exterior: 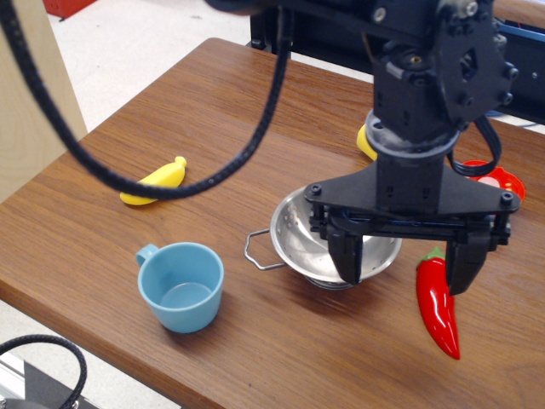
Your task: Put banana in colander
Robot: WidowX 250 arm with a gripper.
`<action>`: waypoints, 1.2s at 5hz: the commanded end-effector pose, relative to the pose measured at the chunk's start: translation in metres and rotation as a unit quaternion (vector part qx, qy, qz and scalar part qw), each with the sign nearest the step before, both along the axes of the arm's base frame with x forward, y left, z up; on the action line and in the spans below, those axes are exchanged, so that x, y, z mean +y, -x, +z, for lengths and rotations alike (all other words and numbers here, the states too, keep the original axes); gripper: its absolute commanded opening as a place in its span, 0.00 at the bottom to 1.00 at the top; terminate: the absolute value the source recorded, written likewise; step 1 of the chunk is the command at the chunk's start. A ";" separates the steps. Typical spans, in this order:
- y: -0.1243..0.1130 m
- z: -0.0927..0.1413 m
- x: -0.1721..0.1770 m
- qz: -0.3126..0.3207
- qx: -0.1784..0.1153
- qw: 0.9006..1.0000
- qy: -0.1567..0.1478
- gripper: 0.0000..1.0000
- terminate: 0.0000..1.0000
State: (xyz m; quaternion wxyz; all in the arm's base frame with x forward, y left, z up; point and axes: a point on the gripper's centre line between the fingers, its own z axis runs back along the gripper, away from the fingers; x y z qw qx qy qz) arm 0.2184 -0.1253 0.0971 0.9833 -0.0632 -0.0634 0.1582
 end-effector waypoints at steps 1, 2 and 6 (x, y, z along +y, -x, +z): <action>0.000 0.000 0.000 0.000 0.000 1.000 0.000 1.00 0.00; -0.002 0.011 0.032 -0.058 -0.009 0.998 -0.008 1.00 0.00; -0.063 -0.008 0.165 -0.117 -0.052 0.987 -0.097 1.00 0.00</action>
